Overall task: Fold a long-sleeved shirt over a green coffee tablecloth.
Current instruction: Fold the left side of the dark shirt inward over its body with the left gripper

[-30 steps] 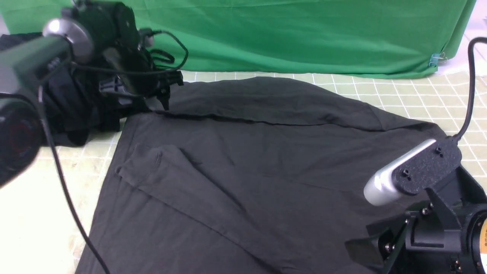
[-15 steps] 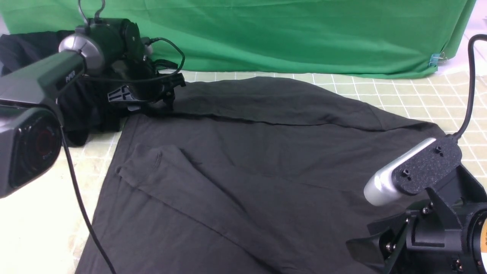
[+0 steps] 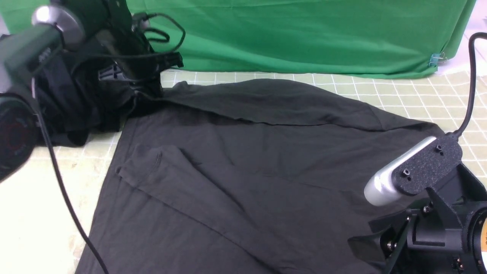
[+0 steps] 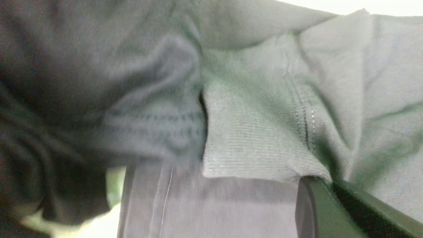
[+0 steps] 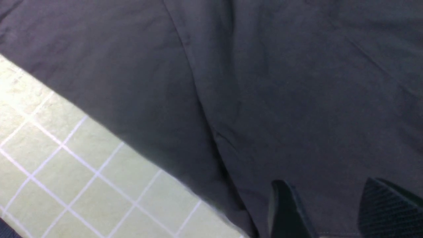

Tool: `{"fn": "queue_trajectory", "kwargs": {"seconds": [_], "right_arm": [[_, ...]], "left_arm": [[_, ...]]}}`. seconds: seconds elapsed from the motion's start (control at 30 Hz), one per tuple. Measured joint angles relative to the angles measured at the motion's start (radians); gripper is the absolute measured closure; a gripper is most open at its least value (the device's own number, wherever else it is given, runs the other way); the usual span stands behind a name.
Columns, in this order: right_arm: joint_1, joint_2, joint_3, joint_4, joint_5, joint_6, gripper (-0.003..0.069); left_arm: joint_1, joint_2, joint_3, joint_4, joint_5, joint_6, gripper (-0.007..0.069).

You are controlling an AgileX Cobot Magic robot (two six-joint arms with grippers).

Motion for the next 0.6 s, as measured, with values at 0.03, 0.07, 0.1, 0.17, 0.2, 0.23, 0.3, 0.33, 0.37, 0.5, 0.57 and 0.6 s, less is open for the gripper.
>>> {"fn": "queue_trajectory", "kwargs": {"seconds": [0.03, 0.07, 0.1, 0.17, 0.2, 0.23, 0.3, 0.33, 0.37, 0.5, 0.57, 0.6], "right_arm": [[0.000, 0.000, 0.000, -0.001, 0.000, 0.000, 0.0357], [0.000, 0.000, 0.000, -0.003, 0.000, 0.000, 0.0357], [0.000, 0.000, 0.000, -0.003, 0.000, 0.000, 0.0357], [0.000, 0.000, 0.000, -0.004, 0.000, 0.000, 0.0357], [0.000, 0.000, 0.000, -0.004, 0.000, 0.000, 0.0357], [0.000, 0.000, 0.000, -0.004, 0.000, 0.000, 0.0357], [0.000, 0.000, 0.000, -0.004, -0.001, 0.000, 0.0357], [0.000, 0.000, 0.000, -0.004, -0.001, 0.000, 0.0357], [0.000, 0.000, 0.000, -0.005, -0.001, 0.000, 0.0357], [0.000, 0.000, -0.001, -0.006, -0.001, 0.003, 0.0357], [0.000, 0.000, -0.001, -0.006, -0.001, 0.006, 0.0357], [0.000, 0.000, -0.001, -0.006, -0.002, 0.009, 0.0357]], "left_arm": [[0.000, -0.011, 0.000, -0.001, 0.020, 0.004, 0.0617], [0.000, -0.020, 0.000, -0.001, 0.040, 0.007, 0.0617], [0.000, -0.025, 0.000, -0.001, 0.049, 0.008, 0.0617], [0.000, -0.034, 0.000, -0.001, 0.080, 0.011, 0.0617], [0.000, -0.036, 0.000, -0.005, 0.103, 0.017, 0.0617], [-0.001, -0.037, 0.002, -0.015, 0.123, 0.034, 0.0617], [-0.010, -0.051, 0.021, -0.022, 0.135, 0.055, 0.0617], [-0.018, -0.064, 0.033, -0.022, 0.137, 0.057, 0.0617], [-0.020, -0.066, 0.036, -0.022, 0.137, 0.057, 0.0617], [-0.056, -0.141, 0.125, -0.032, 0.139, 0.042, 0.0617], [-0.074, -0.188, 0.195, -0.013, 0.139, 0.028, 0.0617], [-0.081, -0.207, 0.216, -0.003, 0.139, 0.023, 0.0617]]}}
